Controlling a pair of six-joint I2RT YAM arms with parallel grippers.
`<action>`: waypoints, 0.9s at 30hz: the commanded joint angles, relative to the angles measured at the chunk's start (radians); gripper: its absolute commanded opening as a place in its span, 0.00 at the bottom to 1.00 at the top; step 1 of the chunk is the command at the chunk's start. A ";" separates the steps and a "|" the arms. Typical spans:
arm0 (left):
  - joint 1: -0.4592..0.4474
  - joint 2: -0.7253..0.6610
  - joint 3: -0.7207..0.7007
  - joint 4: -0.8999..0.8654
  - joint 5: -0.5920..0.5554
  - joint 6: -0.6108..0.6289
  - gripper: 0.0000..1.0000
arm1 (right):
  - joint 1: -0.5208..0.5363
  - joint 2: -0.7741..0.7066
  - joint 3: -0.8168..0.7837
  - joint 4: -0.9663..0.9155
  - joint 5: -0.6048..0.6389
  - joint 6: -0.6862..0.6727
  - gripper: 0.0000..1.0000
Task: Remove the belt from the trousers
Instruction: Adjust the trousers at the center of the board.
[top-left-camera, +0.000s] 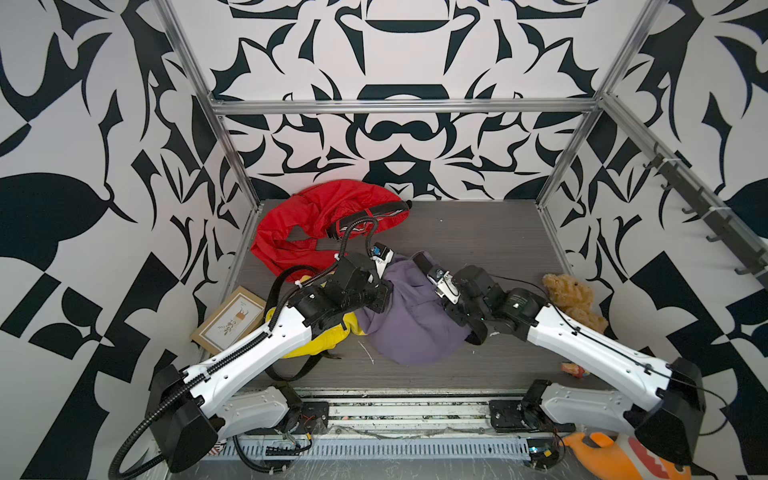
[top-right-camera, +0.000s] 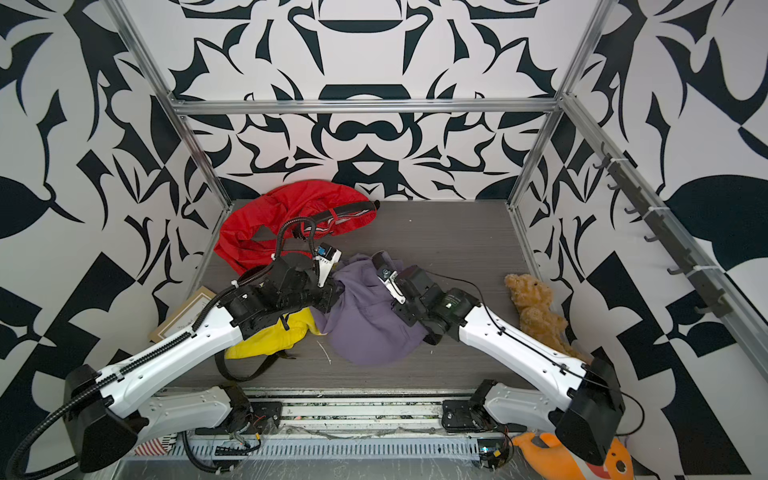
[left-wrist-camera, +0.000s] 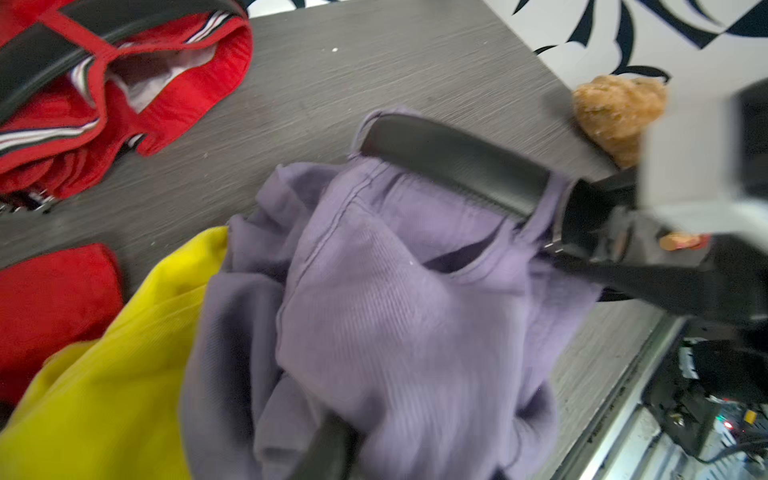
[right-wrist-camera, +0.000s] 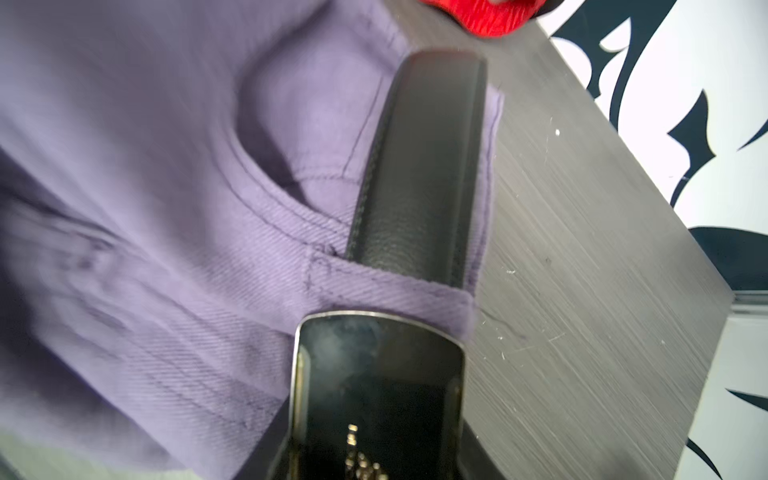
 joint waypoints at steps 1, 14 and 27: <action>0.005 -0.030 0.057 -0.022 -0.099 -0.014 0.83 | -0.053 -0.044 0.135 -0.049 -0.186 -0.104 0.10; -0.113 0.039 0.130 0.272 0.111 0.045 0.99 | -0.157 0.011 0.340 -0.148 -0.332 -0.171 0.07; -0.130 0.234 0.039 0.475 0.119 -0.051 0.83 | -0.216 0.010 0.398 -0.186 -0.386 -0.171 0.04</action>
